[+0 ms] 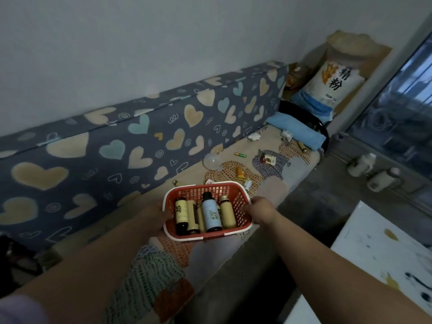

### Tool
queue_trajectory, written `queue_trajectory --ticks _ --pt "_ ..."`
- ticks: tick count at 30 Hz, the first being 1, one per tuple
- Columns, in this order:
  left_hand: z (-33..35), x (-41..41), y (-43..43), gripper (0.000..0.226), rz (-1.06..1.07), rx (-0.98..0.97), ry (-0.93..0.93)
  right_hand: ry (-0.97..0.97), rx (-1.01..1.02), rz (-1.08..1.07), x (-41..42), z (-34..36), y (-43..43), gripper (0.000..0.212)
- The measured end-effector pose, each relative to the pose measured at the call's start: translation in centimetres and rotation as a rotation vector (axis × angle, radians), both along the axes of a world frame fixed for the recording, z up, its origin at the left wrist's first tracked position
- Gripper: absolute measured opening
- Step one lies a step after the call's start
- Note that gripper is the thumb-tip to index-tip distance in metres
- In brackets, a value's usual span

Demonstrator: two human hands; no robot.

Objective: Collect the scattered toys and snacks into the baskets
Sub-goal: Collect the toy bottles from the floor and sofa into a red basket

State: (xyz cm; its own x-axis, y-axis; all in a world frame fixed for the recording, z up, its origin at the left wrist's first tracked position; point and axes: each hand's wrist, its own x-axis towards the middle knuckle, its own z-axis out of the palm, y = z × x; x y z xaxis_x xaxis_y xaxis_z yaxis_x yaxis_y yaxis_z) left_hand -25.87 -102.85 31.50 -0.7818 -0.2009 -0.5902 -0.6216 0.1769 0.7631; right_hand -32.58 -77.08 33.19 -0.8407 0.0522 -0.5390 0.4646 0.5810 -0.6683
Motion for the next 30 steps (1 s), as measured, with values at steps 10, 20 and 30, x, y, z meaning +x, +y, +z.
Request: queue_trajectory --ticks 10,20,30 --pt "-3.2 -10.2 -9.7 0.012 0.008 -0.217 0.003 0.032 -0.085 -0.027 -10.7 -6.0 -9.9 0.011" --pt "-15.2 -12.7 -20.7 0.029 0.262 -0.275 -0.136 0.018 0.151 0.224 -18.3 -16.5 -17.4 0.024" --pt "-26.9 -12.8 -22.0 0.040 0.515 -0.092 -0.190 -0.104 0.444 0.625 -22.8 -30.3 -24.1 0.038"
